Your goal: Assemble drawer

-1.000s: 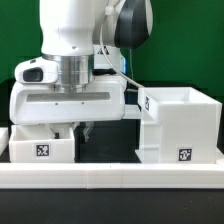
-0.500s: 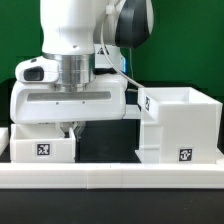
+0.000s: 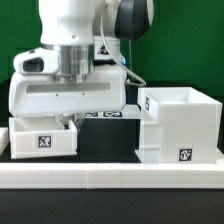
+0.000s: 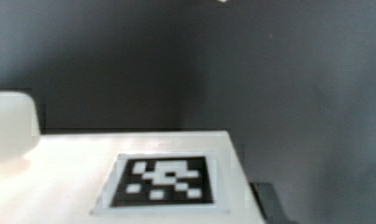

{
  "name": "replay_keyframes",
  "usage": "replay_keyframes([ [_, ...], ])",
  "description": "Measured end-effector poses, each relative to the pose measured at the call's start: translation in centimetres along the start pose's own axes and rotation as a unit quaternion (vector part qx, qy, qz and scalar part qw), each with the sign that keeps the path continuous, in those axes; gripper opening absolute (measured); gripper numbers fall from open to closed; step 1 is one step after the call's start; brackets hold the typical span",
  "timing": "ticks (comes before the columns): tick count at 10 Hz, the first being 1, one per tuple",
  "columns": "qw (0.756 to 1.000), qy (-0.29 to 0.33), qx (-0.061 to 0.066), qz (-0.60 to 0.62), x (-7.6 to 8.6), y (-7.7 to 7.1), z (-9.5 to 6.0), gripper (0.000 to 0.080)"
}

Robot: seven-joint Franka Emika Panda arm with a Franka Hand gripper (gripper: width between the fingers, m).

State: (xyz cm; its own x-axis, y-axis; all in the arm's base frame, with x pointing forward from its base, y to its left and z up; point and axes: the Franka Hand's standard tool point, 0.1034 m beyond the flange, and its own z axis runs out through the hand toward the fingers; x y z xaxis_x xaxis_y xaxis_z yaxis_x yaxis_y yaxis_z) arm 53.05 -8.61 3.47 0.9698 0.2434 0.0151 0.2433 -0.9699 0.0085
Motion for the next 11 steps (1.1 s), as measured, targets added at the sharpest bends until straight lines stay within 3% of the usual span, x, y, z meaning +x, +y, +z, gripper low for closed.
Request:
replay_keyframes([
  [2,1.000,0.007,-0.003,-0.030,0.24,-0.55,-1.05,0.0041],
  [7,0.997,0.002,-0.002,-0.082,-0.05,-0.48,-0.60,0.0041],
  [9,0.980,0.000,-0.011,-0.199,0.08,-0.76,-0.58,0.0041],
  [11,0.959,-0.007,-0.009,-0.283,-0.08,-0.87,-0.47,0.0041],
])
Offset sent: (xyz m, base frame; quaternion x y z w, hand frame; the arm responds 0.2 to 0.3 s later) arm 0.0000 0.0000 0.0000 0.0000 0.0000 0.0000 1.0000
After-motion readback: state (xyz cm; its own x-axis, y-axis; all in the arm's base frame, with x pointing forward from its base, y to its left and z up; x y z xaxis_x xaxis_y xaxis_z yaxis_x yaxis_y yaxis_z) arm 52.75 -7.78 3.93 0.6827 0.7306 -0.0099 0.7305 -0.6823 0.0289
